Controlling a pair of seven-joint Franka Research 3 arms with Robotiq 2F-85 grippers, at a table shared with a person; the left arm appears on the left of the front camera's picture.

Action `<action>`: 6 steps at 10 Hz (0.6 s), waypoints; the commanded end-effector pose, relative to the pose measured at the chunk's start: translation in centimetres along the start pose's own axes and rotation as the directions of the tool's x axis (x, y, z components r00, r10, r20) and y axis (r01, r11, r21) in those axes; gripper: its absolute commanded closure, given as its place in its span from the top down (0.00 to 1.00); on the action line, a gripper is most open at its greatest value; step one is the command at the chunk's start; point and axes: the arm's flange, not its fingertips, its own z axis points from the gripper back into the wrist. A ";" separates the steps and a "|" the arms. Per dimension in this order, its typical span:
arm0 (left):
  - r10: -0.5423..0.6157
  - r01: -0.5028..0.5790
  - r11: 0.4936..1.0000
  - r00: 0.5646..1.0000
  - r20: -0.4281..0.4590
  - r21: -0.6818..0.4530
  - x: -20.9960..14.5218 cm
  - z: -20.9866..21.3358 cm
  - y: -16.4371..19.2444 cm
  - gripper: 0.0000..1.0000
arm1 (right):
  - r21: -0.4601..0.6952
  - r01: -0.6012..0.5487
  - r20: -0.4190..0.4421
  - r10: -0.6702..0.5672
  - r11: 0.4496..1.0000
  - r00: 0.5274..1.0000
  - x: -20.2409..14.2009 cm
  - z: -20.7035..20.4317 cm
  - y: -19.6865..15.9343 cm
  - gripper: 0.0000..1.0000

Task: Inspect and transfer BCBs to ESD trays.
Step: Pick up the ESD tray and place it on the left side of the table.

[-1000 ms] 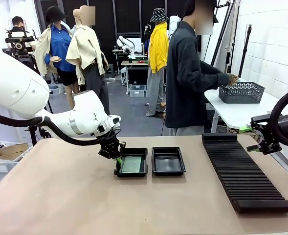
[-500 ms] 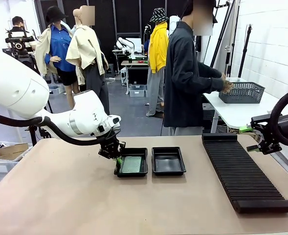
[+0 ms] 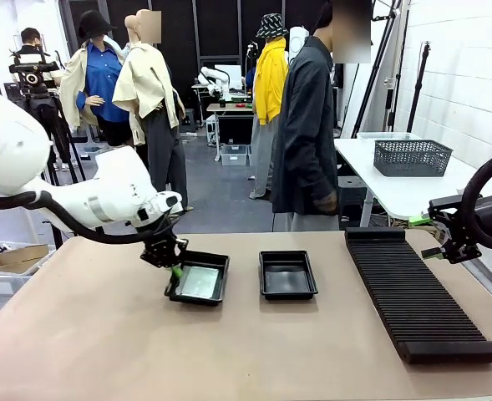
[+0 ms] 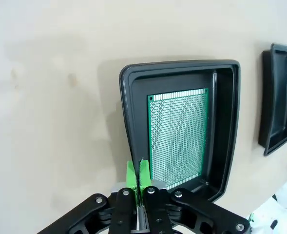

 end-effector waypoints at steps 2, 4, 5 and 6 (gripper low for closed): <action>-0.004 0.004 1.000 1.000 -0.023 -0.031 -2.7 1.5 4.2 0.00 | -0.006 0.009 0.009 -0.009 1.000 1.000 0.2 -0.2 0.2 1.00; 0.017 -0.018 0.999 1.000 -0.013 -0.031 -4.0 3.2 7.3 0.00 | -0.006 0.009 0.009 -0.009 1.000 1.000 0.2 -0.2 0.2 1.00; 0.030 -0.030 0.999 0.999 -0.012 -0.014 -4.4 3.9 8.7 0.00 | -0.006 0.009 0.009 -0.009 1.000 1.000 0.2 -0.2 0.2 1.00; 0.030 -0.030 0.999 1.000 -0.003 -0.013 -4.7 4.5 10.1 0.00 | -0.006 0.009 0.009 -0.009 1.000 1.000 0.2 -0.2 0.2 1.00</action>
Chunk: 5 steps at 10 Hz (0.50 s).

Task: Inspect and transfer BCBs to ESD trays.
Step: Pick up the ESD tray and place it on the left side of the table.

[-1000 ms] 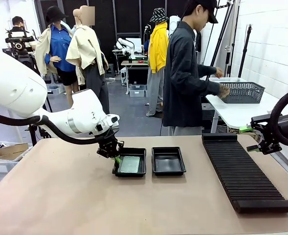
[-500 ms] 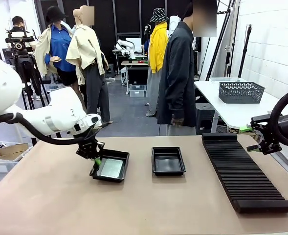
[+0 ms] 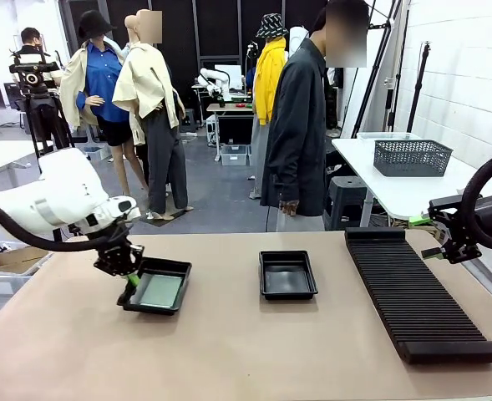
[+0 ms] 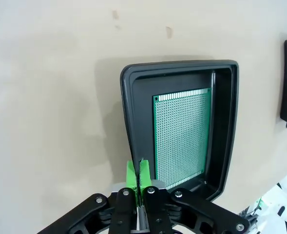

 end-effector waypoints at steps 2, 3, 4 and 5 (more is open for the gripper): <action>-0.001 0.002 1.000 1.000 0.020 -0.022 -1.1 1.8 3.8 0.00 | -0.006 0.009 0.009 -0.009 1.000 1.000 0.2 -0.2 0.2 1.00; 0.009 -0.008 0.999 1.000 0.027 -0.036 -1.1 2.3 5.3 0.00 | -0.006 0.009 0.009 -0.009 1.000 1.000 0.2 -0.2 0.2 1.00; 0.013 -0.011 0.999 0.999 0.034 -0.037 -1.1 2.9 6.7 0.00 | -0.006 0.009 0.009 -0.009 1.000 1.000 0.2 -0.2 0.2 1.00; 0.023 -0.022 0.999 0.999 0.037 -0.036 -1.1 3.6 7.9 0.00 | -0.006 0.009 0.009 -0.009 1.000 1.000 0.2 -0.2 0.2 1.00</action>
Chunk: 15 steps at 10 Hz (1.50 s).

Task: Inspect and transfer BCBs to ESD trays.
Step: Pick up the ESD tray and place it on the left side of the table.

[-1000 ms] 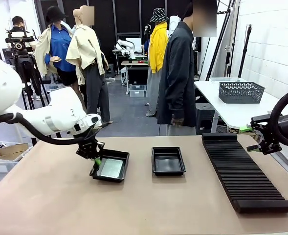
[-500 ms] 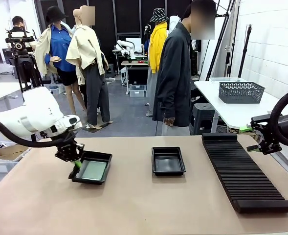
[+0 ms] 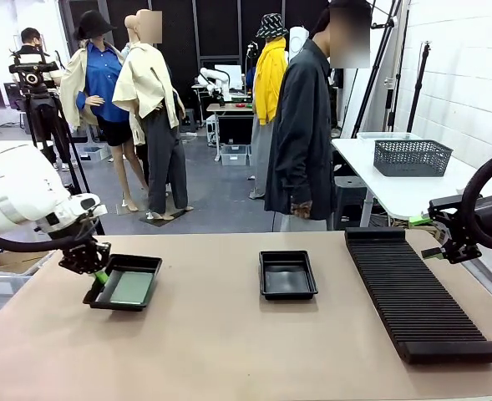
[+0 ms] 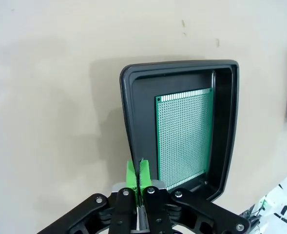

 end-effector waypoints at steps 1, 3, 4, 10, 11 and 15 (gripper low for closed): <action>-0.004 0.005 0.999 1.000 0.007 -0.035 -0.4 1.7 2.2 0.00 | -0.006 0.009 0.009 -0.009 1.000 1.000 0.2 -0.2 0.2 1.00; 0.000 0.000 0.999 1.000 -0.002 -0.034 -0.4 2.9 4.7 0.00 | -0.006 0.009 0.009 -0.009 1.000 1.000 0.2 -0.2 0.2 1.00; -0.005 0.005 0.999 1.000 -0.001 -0.041 -0.4 3.4 5.9 0.00 | -0.006 0.009 0.009 -0.009 1.000 1.000 0.2 -0.2 0.2 1.00; 0.058 -0.057 0.998 0.998 -0.014 0.026 -0.1 4.7 12.0 0.00 | -0.006 0.009 0.009 -0.009 1.000 1.000 0.2 -0.2 0.2 1.00; 0.052 -0.051 0.998 0.999 -0.016 0.038 0.0 4.6 12.5 0.00 | -0.006 0.009 0.009 -0.009 1.000 1.000 0.2 -0.2 0.2 1.00; 0.030 -0.028 0.999 0.999 -0.043 0.046 0.3 3.5 13.8 0.00 | -0.006 0.009 0.009 -0.009 1.000 1.000 0.2 -0.2 0.2 1.00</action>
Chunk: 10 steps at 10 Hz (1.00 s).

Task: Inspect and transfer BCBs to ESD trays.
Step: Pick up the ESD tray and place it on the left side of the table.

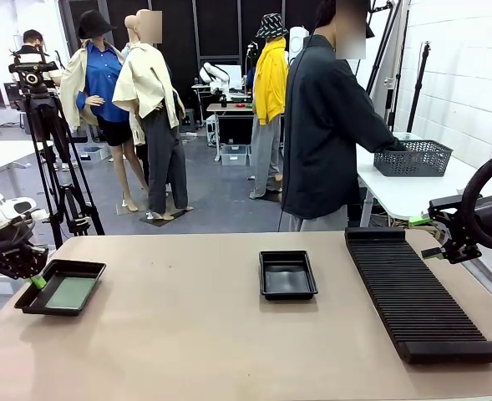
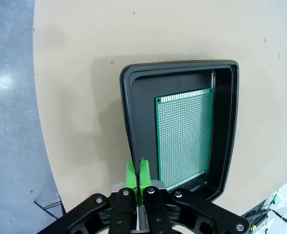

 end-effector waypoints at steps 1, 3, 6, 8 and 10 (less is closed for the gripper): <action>-0.021 0.021 1.000 1.000 -0.011 0.009 0.4 0.1 0.7 0.00 | -0.005 0.009 0.009 -0.009 1.000 1.000 0.2 -0.2 0.2 1.00; -0.013 0.013 1.000 1.000 -0.008 0.009 0.2 0.2 0.6 0.11 | -0.005 0.009 0.009 -0.009 1.000 1.000 0.2 -0.2 0.2 1.00; -0.001 0.001 1.000 1.000 0.011 0.024 0.0 1.0 0.3 0.70 | -0.005 0.009 0.009 -0.009 1.000 1.000 0.2 -0.2 0.2 1.00; 0.036 -0.037 0.998 0.999 0.027 0.041 0.0 2.3 -0.6 1.00 | -0.005 0.009 0.009 -0.009 1.000 1.000 0.2 -0.2 0.2 1.00; 0.023 -0.026 0.998 0.998 0.052 0.054 -0.5 5.0 -2.7 1.00 | -0.005 0.009 0.009 -0.009 1.000 1.000 0.2 -0.2 0.2 1.00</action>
